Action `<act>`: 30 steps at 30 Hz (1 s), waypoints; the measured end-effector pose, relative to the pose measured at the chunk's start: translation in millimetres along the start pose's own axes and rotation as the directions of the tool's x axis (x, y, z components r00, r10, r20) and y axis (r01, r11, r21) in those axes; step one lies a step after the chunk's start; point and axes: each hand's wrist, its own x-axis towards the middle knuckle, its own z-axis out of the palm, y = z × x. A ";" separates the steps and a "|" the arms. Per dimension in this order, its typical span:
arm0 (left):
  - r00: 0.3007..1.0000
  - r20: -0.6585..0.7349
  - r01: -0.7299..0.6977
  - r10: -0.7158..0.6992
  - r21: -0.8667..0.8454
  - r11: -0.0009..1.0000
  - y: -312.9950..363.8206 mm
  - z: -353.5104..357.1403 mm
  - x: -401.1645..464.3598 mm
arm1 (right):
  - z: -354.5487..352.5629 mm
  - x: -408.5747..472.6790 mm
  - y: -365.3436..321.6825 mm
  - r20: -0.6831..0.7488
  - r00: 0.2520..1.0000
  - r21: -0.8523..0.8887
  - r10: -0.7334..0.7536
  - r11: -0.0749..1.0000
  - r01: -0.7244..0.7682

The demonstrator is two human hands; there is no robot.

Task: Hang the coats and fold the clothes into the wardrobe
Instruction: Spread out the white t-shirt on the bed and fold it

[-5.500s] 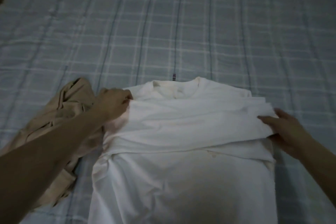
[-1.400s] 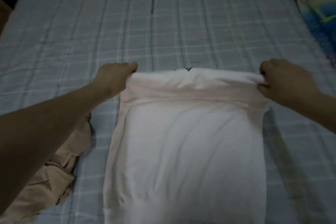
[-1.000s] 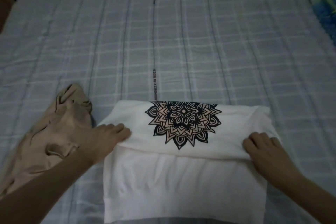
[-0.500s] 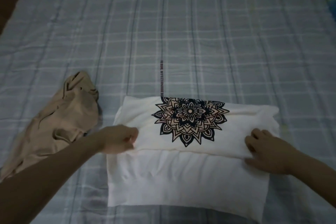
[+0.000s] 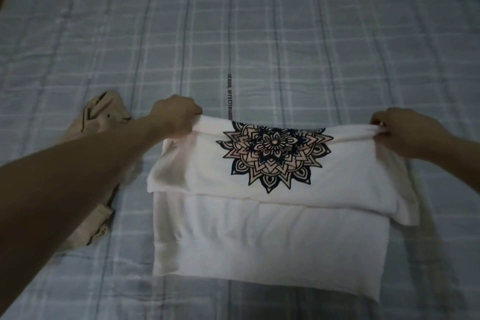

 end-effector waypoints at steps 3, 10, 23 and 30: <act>0.986 -0.163 0.014 -0.028 -0.084 0.996 -8.9 -18.0 -3.8 | -15.4 -15.8 13.6 -0.283 0.958 -0.023 -0.052 0.999 0.047; 0.840 -0.399 -0.374 0.368 0.066 0.925 -15.5 -15.6 -82.5 | -26.5 -105.1 22.2 -0.327 0.855 -0.117 -0.402 0.915 0.385; 0.908 -0.035 -0.416 0.418 -0.204 0.886 35.9 96.5 -185.0 | 76.8 -186.5 -38.8 0.138 0.910 0.021 -0.392 0.919 0.393; 0.994 -0.048 -0.104 0.094 -0.298 0.949 73.5 113.1 -149.5 | 108.2 -152.7 -34.6 -0.104 0.975 0.072 -0.194 0.977 0.202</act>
